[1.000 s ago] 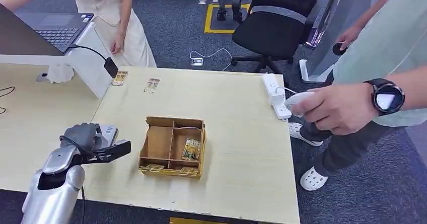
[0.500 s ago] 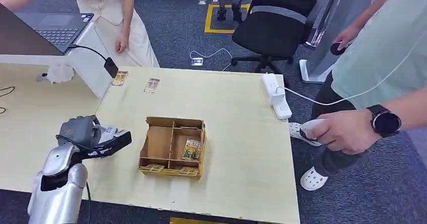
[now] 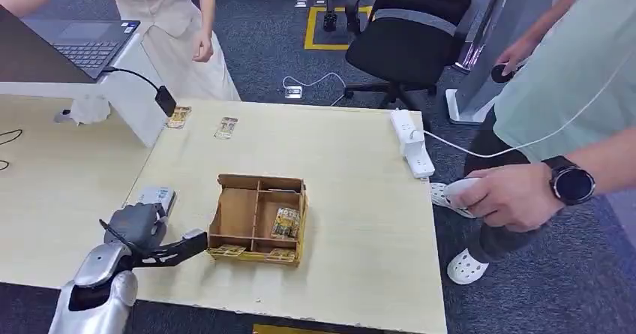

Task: Pass the card to the sensor for recognition and then transmit it.

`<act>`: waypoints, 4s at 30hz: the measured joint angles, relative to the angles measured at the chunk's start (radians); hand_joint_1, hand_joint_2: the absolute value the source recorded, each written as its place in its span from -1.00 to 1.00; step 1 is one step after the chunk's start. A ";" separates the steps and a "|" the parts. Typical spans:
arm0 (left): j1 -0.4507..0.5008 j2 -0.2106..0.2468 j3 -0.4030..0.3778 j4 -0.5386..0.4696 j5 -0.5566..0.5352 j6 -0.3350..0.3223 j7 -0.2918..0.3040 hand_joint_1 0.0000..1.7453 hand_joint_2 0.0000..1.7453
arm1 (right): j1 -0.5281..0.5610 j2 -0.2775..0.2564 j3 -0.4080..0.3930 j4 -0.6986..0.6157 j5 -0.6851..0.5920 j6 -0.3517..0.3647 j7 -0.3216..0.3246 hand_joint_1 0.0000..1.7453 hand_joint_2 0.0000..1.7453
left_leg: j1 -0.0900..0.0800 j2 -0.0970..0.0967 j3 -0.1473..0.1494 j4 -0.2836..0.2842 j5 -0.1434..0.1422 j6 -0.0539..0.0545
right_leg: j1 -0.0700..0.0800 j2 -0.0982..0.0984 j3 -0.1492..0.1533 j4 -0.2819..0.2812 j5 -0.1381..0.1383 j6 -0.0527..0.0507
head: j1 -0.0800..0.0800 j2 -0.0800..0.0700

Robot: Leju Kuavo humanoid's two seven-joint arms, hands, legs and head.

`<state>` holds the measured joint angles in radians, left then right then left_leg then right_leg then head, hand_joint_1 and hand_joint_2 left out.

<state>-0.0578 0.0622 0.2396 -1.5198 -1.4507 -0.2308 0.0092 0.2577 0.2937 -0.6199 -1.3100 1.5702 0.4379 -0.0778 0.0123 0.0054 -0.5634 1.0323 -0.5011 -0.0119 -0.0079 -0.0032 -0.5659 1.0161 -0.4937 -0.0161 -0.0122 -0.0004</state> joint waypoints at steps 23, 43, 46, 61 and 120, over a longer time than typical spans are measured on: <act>0.002 -0.016 0.000 0.000 -0.006 0.012 0.012 1.00 1.00 | 0.000 0.000 0.000 0.000 -0.006 0.002 0.005 -1.00 -1.00 | 0.000 -0.002 0.002 0.000 0.001 0.000 | 0.000 -0.003 0.003 0.000 0.000 0.000 | 0.000 0.000; -0.128 -0.029 0.005 -0.003 0.098 0.034 -0.004 1.00 1.00 | 0.000 0.002 0.010 -0.014 -0.006 0.012 0.012 -1.00 -1.00 | 0.000 -0.004 0.001 0.002 0.002 0.001 | 0.000 -0.004 0.002 0.000 0.001 0.001 | 0.000 0.000; -0.204 -0.029 0.002 -0.007 0.130 0.031 -0.011 1.00 1.00 | -0.003 0.001 0.021 -0.012 -0.001 0.009 0.012 -1.00 -1.00 | 0.000 -0.004 0.000 0.002 0.002 0.001 | 0.000 -0.004 0.002 0.000 0.001 0.001 | 0.000 0.000; -0.441 -0.028 -0.119 -0.004 0.206 0.011 0.011 1.00 1.00 | -0.012 -0.002 0.047 0.018 0.000 -0.009 0.008 -1.00 -1.00 | 0.000 -0.004 -0.001 0.003 0.002 0.003 | 0.000 -0.004 0.002 0.000 0.002 0.004 | 0.000 0.000; -0.387 0.126 -0.186 -0.015 0.552 -0.071 -0.200 -1.00 1.00 | -0.026 -0.008 0.040 0.055 0.000 -0.027 0.001 -1.00 -1.00 | 0.000 -0.004 -0.004 0.003 0.002 0.003 | 0.000 -0.003 0.000 -0.002 0.002 0.004 | 0.000 0.000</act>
<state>-0.4444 0.1885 0.0534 -1.5349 -0.8984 -0.3018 -0.1904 0.2319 0.2853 -0.5802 -1.2554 1.5705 0.4108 -0.0771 0.0123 0.0016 -0.5677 1.0353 -0.4990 -0.0088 -0.0077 -0.0064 -0.5657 1.0144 -0.4916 -0.0117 -0.0122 -0.0004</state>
